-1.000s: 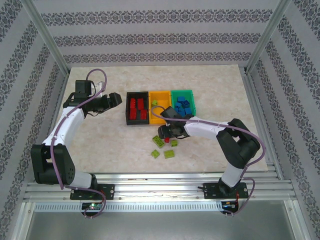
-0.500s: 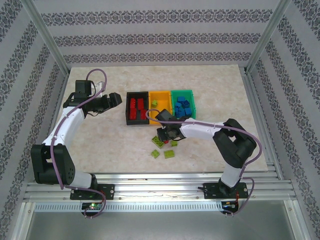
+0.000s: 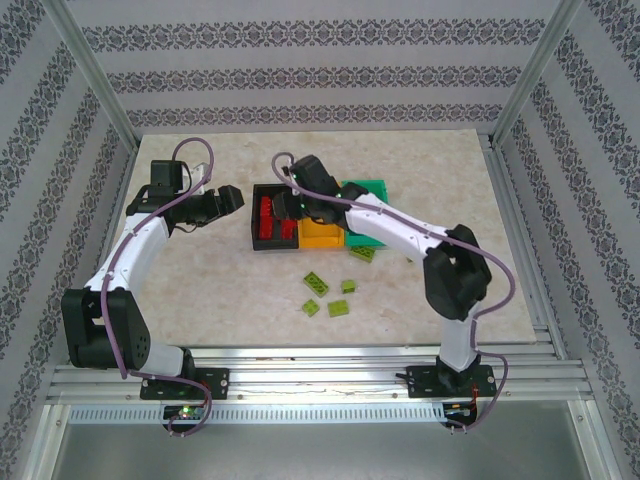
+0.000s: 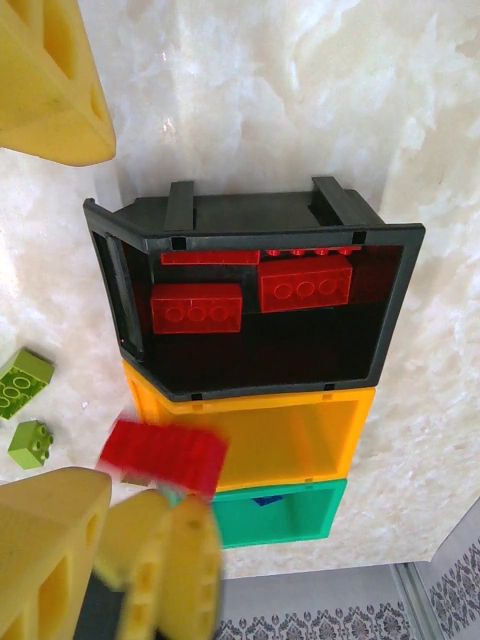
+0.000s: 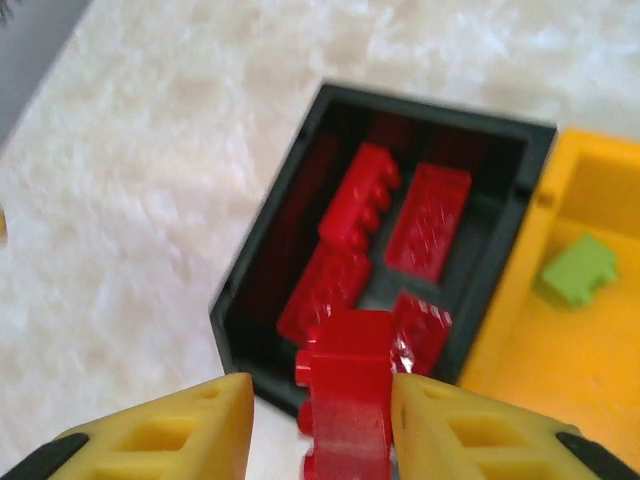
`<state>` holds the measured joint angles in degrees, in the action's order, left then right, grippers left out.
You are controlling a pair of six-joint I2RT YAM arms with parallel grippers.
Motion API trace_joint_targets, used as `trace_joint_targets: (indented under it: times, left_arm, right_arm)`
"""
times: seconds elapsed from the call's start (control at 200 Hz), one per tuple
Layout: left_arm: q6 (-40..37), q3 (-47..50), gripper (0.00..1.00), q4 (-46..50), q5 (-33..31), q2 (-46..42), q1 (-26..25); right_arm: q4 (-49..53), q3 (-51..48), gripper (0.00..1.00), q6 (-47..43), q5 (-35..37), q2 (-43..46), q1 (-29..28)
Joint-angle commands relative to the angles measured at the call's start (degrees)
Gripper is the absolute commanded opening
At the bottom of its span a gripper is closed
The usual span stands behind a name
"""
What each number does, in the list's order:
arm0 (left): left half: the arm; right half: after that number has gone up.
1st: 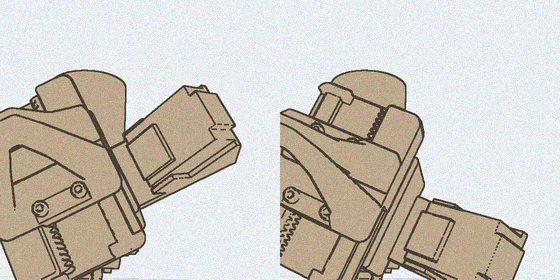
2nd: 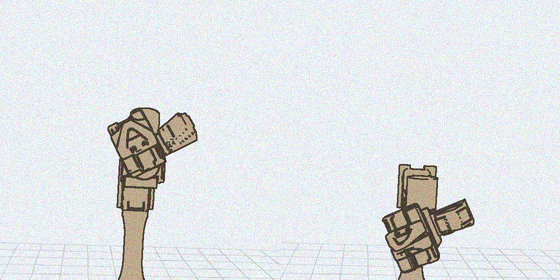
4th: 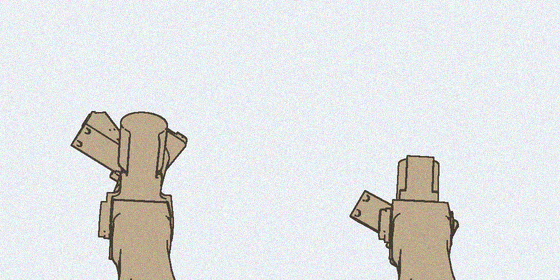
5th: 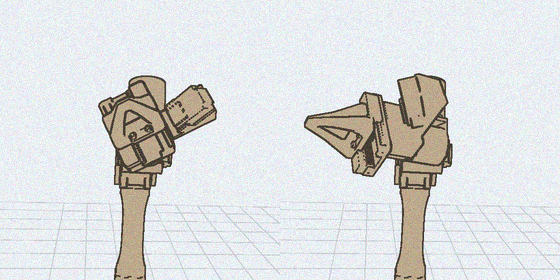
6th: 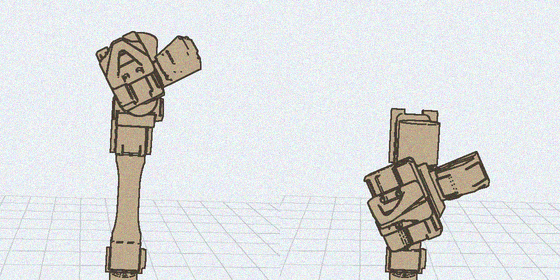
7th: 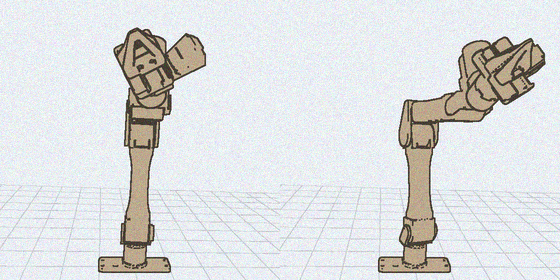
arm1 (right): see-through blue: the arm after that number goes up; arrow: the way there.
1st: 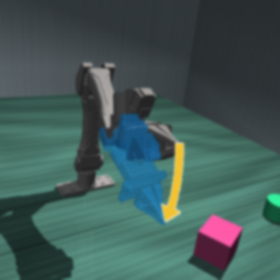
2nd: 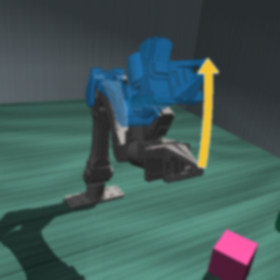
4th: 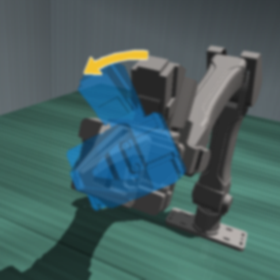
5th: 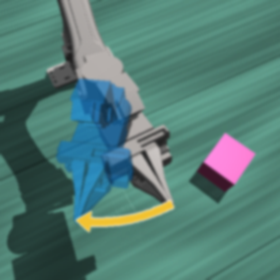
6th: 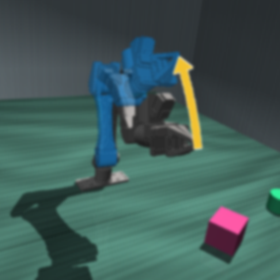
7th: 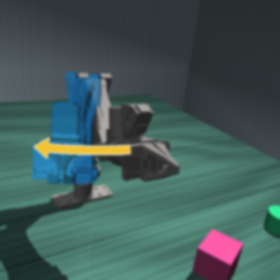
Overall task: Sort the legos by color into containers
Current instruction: Place the lego in the container, then pick up the lego from the bottom-center of the table.
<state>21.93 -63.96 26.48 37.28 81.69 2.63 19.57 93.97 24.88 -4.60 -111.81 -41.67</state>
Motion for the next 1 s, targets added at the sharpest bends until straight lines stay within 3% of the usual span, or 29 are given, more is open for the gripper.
trace_joint_targets:
  times: [0.0,0.145,0.405,0.615,0.994]
  left_arm:
    - [-0.42,0.05,0.79,-1.08,0.09,-0.41,0.18]
    - [-0.45,0.09,0.79,-1.30,-0.24,-0.38,0.18]
    - [-0.49,0.06,0.79,-1.28,-0.06,0.17,0.18]
    - [-0.63,0.07,0.79,-1.10,-0.12,0.29,0.18]
    - [-0.49,0.33,0.79,-1.39,-0.40,0.88,0.16]
  right_arm:
    - [2.78,5.57,0.48,-0.41,-3.56,-4.14,0.54]
    - [0.69,-0.26,0.49,-0.69,-3.72,-0.65,0.12]
    - [-5.00,-25.76,0.50,-1.50,-1.67,15.59,0.08]
    - [-3.16,-41.38,0.50,-0.69,2.11,27.03,0.15]
    - [0.55,-52.21,0.53,1.30,2.87,33.82,0.08]
